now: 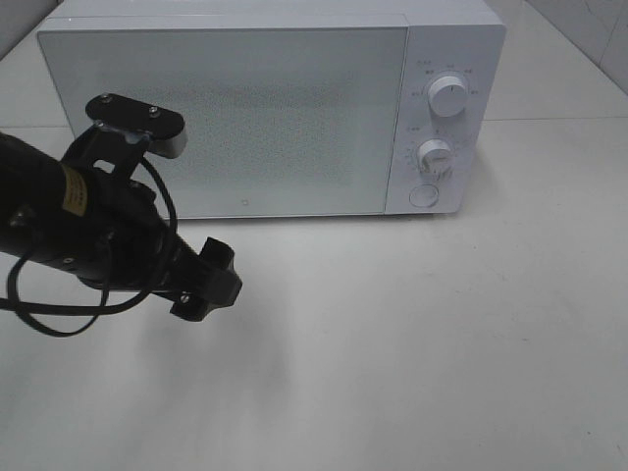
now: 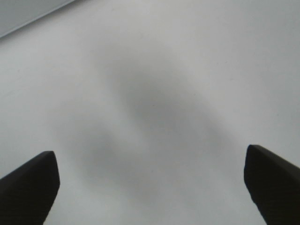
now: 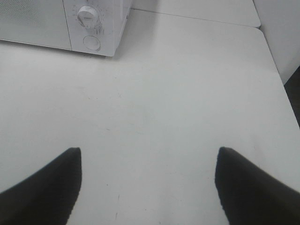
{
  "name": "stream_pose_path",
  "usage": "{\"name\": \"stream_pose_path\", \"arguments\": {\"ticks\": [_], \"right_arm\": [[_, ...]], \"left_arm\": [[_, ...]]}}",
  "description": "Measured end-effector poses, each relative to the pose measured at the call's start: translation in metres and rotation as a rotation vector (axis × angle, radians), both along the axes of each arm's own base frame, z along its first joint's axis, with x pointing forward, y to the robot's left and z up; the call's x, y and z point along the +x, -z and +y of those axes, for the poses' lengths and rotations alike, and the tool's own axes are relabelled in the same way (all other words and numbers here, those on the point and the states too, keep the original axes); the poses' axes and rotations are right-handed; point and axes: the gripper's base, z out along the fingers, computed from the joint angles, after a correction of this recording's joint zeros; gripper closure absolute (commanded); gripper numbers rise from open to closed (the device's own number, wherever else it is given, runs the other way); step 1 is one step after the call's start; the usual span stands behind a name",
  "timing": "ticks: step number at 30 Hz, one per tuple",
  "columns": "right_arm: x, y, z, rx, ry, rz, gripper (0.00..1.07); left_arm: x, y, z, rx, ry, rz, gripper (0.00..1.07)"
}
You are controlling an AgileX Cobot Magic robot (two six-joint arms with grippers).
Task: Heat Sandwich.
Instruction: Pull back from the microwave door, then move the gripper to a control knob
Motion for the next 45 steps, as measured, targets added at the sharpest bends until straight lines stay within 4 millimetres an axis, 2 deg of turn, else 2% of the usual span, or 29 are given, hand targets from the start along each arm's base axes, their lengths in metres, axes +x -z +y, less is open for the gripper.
{"name": "stream_pose_path", "arguments": {"ticks": [1, 4, 6, 8, 10, 11, 12, 16, 18, 21, 26, 29, 33, 34, 38, 39, 41, 45], "right_arm": [[0.000, 0.000, 0.000, 0.000, 0.000, 0.000, 0.31], [0.000, 0.000, 0.000, 0.000, 0.000, 0.000, 0.31], [0.000, 0.000, 0.000, 0.000, 0.000, 0.000, 0.31], [0.000, 0.000, 0.000, 0.000, 0.000, 0.000, 0.31], [0.000, 0.000, 0.000, 0.000, 0.000, 0.000, 0.31], [0.000, 0.000, 0.000, 0.000, 0.000, 0.000, 0.31], [0.000, 0.000, 0.000, 0.000, 0.000, 0.000, 0.31], [0.000, 0.000, 0.000, 0.000, 0.000, 0.000, 0.31], [0.000, 0.000, 0.000, 0.000, 0.000, 0.000, 0.31], [0.000, 0.000, 0.000, 0.000, 0.000, 0.000, 0.31], [0.000, 0.000, 0.000, 0.000, 0.000, 0.000, 0.31], [0.000, 0.000, 0.000, 0.000, 0.000, 0.000, 0.31], [0.000, 0.000, 0.000, 0.000, 0.000, 0.000, 0.31], [0.000, 0.000, 0.000, 0.000, 0.000, 0.000, 0.31], [0.000, 0.000, 0.000, 0.000, 0.000, 0.000, 0.31], [0.000, 0.000, 0.000, 0.000, 0.000, 0.000, 0.31], [0.000, 0.000, 0.000, 0.000, 0.000, 0.000, 0.31], [0.000, 0.000, 0.000, 0.000, 0.000, 0.000, 0.31]], "left_arm": [[0.000, 0.000, 0.000, 0.000, 0.000, 0.000, 0.03], [0.004, -0.010, 0.019, 0.035, -0.075, 0.049, 0.03], [0.009, -0.020, 0.040, 0.041, -0.153, 0.071, 0.03], [0.010, -0.023, 0.046, 0.039, -0.176, 0.077, 0.03], [0.012, -0.030, 0.062, 0.036, -0.228, 0.087, 0.03], [0.014, -0.037, 0.078, 0.028, -0.280, 0.092, 0.03], [0.014, -0.037, 0.078, 0.028, -0.280, 0.092, 0.03], [0.011, -0.053, 0.114, -0.006, -0.389, 0.098, 0.03], [0.010, -0.056, 0.120, -0.008, -0.400, 0.098, 0.03], [0.003, -0.067, 0.142, -0.011, -0.461, 0.098, 0.03], [-0.011, -0.079, 0.157, -0.015, -0.507, 0.094, 0.03], [-0.019, -0.080, 0.159, -0.015, -0.511, 0.095, 0.03], [-0.049, -0.076, 0.161, -0.009, -0.506, 0.115, 0.03], [-0.049, -0.076, 0.161, -0.009, -0.506, 0.115, 0.03], [-0.080, -0.075, 0.164, 0.014, -0.471, 0.137, 0.03], [-0.080, -0.075, 0.164, 0.014, -0.471, 0.137, 0.03], [-0.099, -0.080, 0.165, 0.019, -0.440, 0.109, 0.03], [-0.116, -0.086, 0.167, 0.009, -0.422, 0.066, 0.03]]}}
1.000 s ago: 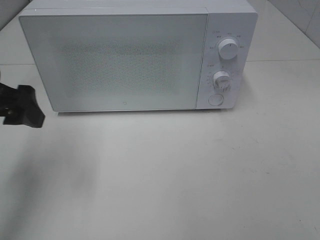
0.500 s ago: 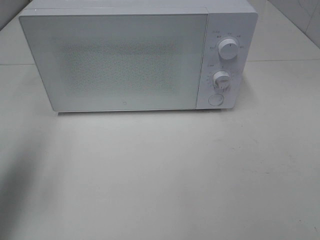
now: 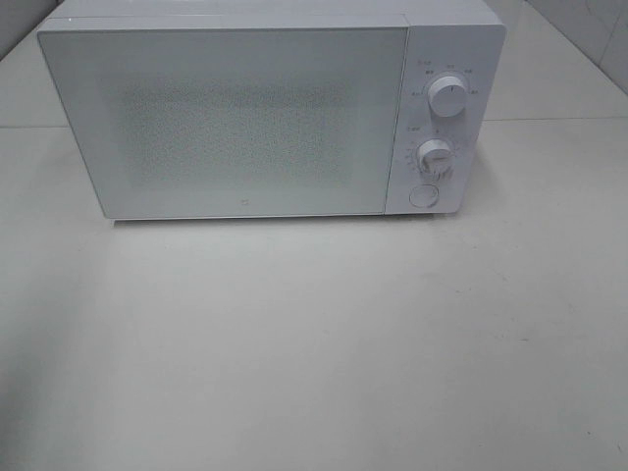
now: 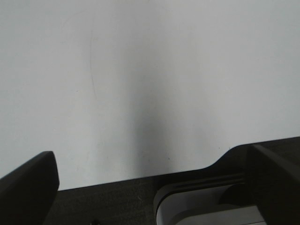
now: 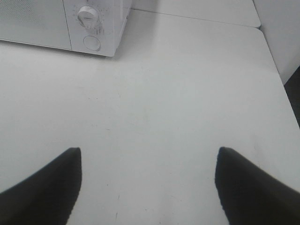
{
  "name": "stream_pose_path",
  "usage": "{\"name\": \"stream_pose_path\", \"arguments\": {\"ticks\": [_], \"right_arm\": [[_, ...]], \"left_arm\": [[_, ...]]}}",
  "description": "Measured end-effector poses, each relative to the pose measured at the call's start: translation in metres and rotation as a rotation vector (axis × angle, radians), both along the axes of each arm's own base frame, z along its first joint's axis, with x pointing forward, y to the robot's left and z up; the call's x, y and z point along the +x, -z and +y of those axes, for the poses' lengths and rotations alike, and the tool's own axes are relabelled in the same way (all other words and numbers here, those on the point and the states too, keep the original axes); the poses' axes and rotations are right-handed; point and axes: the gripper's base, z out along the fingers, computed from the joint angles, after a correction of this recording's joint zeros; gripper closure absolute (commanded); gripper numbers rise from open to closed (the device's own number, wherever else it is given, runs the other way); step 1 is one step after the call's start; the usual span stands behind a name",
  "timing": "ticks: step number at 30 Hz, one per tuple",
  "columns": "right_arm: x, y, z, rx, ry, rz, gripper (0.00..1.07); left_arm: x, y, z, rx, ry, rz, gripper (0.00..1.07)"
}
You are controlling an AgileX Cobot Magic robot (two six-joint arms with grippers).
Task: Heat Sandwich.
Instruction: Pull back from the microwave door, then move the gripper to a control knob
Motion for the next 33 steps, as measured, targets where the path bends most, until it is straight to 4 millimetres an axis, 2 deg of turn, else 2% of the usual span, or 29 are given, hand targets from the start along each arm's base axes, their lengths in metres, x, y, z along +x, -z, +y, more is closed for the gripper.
{"name": "stream_pose_path", "arguments": {"ticks": [1, 6, 13, 17, 33], "right_arm": [[0.000, 0.000, 0.000, 0.000, 0.000, 0.000, 0.31], [0.000, 0.000, 0.000, 0.000, 0.000, 0.000, 0.31], [0.000, 0.000, 0.000, 0.000, 0.000, 0.000, 0.31], [0.000, 0.000, 0.000, 0.000, 0.000, 0.000, 0.31], [0.000, 0.000, 0.000, 0.000, 0.000, 0.000, 0.31]], "left_arm": [[-0.011, -0.001, 0.001, -0.005, 0.002, -0.029, 0.03], [-0.033, 0.007, 0.003, -0.012, 0.004, -0.090, 0.03], [-0.051, 0.008, 0.004, -0.029, 0.005, -0.178, 0.03], [-0.050, 0.012, 0.004, -0.034, -0.001, -0.229, 0.03], [-0.049, 0.014, 0.004, -0.036, -0.002, -0.233, 0.03]]}}
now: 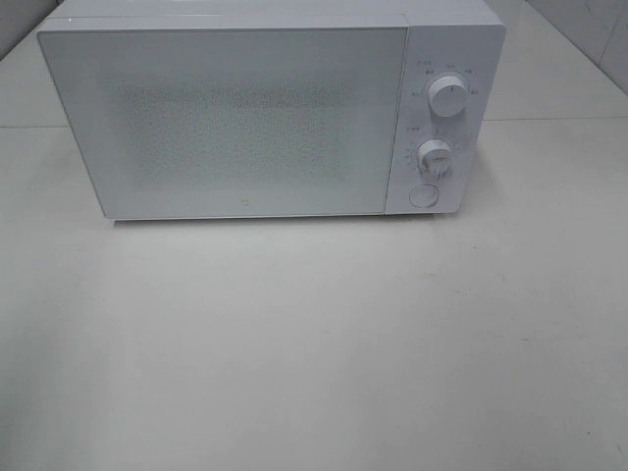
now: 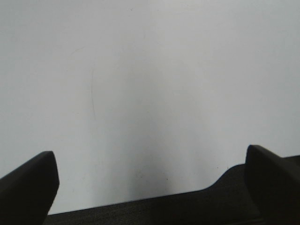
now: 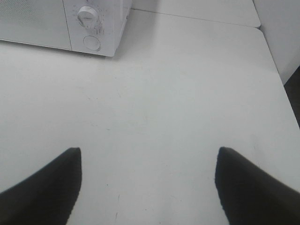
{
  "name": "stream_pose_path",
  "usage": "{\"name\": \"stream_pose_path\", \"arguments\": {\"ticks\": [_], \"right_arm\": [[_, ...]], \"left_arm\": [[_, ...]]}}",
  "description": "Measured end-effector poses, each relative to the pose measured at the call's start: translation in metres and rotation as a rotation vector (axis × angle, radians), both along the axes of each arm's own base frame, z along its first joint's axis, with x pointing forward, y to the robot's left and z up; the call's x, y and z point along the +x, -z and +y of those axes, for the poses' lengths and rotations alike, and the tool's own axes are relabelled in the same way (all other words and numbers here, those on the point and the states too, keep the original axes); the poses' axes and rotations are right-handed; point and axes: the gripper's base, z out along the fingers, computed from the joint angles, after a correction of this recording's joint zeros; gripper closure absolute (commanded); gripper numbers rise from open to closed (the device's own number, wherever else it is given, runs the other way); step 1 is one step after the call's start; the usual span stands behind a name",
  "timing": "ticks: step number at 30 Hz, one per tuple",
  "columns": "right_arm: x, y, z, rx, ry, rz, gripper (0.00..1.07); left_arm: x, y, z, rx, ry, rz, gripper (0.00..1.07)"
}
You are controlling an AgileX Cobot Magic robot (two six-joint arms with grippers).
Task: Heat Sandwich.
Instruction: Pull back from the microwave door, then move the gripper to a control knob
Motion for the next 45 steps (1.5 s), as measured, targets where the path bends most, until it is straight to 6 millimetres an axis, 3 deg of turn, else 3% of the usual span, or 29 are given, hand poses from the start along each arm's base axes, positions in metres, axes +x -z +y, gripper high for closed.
{"name": "stream_pose_path", "arguments": {"ticks": [10, 16, 45], "right_arm": [[0.000, 0.000, 0.000, 0.000, 0.000, 0.000, 0.31], [0.000, 0.000, 0.000, 0.000, 0.000, 0.000, 0.31], [0.000, 0.000, 0.000, 0.000, 0.000, 0.000, 0.31]], "left_arm": [[-0.035, -0.009, 0.006, -0.008, -0.145, -0.249, 0.03], [-0.054, -0.010, 0.004, -0.014, -0.147, -0.372, 0.03], [-0.055, -0.009, 0.004, -0.015, -0.147, -0.383, 0.03]]}}
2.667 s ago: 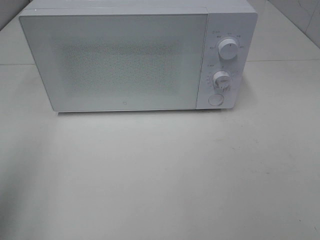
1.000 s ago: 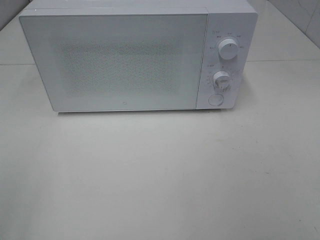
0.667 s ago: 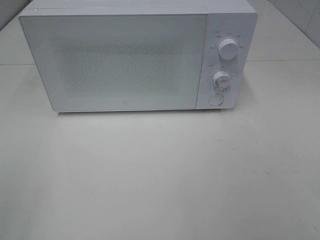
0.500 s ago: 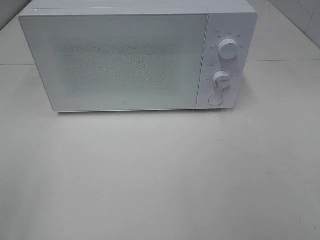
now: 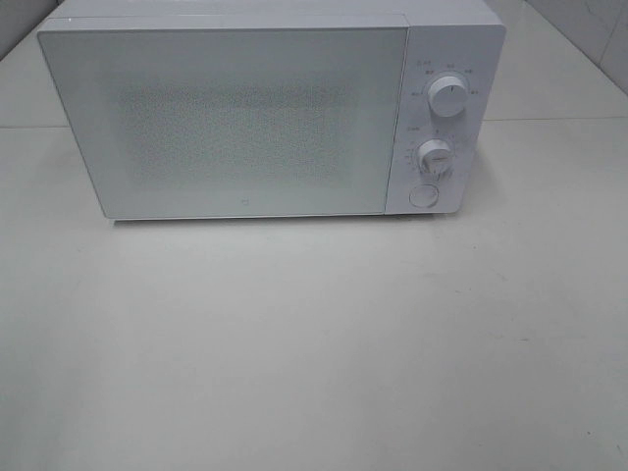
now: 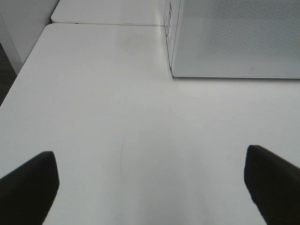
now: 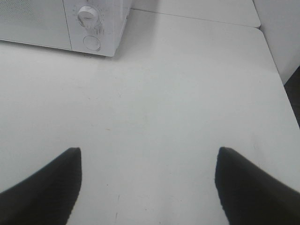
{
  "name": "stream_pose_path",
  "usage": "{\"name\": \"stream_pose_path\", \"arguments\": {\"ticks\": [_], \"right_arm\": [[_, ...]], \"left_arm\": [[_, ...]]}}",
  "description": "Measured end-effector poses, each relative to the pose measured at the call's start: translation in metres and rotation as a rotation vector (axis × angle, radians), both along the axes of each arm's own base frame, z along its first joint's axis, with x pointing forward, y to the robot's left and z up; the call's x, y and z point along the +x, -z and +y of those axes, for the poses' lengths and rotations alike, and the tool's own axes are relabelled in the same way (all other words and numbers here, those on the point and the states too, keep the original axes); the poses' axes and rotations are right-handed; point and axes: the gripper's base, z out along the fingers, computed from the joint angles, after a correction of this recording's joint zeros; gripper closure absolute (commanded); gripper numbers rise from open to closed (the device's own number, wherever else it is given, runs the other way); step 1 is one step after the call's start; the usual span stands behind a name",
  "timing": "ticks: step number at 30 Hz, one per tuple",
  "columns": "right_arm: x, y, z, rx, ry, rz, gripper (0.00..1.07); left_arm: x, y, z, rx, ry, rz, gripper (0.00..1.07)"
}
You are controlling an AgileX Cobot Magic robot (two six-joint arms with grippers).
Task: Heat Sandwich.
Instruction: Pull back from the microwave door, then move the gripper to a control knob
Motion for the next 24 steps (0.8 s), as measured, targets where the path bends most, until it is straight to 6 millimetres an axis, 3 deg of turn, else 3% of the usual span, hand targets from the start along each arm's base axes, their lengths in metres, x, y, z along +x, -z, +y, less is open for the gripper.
{"name": "stream_pose_path", "arguments": {"ticks": [24], "right_arm": [[0.0000, 0.0000, 0.0000, 0.000, 0.000, 0.000, 0.31]], "left_arm": [[0.0000, 0.0000, 0.0000, 0.000, 0.000, 0.000, 0.03]]}}
